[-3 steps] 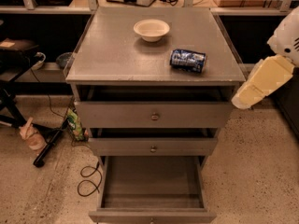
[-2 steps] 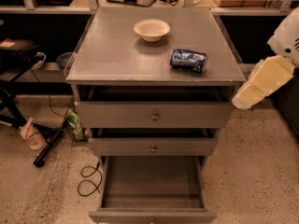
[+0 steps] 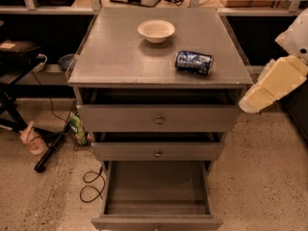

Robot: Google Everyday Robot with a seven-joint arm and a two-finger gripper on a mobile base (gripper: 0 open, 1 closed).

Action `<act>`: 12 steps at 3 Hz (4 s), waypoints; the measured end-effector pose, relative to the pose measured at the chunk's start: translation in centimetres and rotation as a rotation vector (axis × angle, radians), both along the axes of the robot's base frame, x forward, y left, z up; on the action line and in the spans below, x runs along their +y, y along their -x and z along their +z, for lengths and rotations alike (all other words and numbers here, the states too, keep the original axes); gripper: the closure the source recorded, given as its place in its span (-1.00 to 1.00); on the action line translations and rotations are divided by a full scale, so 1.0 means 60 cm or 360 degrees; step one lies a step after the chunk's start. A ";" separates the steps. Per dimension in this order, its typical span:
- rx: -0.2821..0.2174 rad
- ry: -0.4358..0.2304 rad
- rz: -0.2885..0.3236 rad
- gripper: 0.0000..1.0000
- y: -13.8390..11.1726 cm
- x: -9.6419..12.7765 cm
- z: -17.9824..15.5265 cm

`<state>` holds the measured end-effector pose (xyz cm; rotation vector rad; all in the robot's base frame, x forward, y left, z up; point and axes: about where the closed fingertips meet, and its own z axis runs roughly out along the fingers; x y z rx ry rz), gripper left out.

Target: Place pepsi can into bottom drawer

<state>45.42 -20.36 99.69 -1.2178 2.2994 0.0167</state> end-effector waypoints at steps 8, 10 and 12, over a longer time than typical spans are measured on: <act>-0.0173 -0.0349 0.0282 -1.00 -0.353 0.078 -0.120; -0.0161 -0.0310 0.0263 -1.00 -0.444 0.090 -0.159; 0.0104 -0.0307 0.0108 -1.00 -0.474 0.079 -0.240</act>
Offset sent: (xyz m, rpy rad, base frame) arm 0.0716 0.0322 -0.0022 0.0256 -0.0561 0.1160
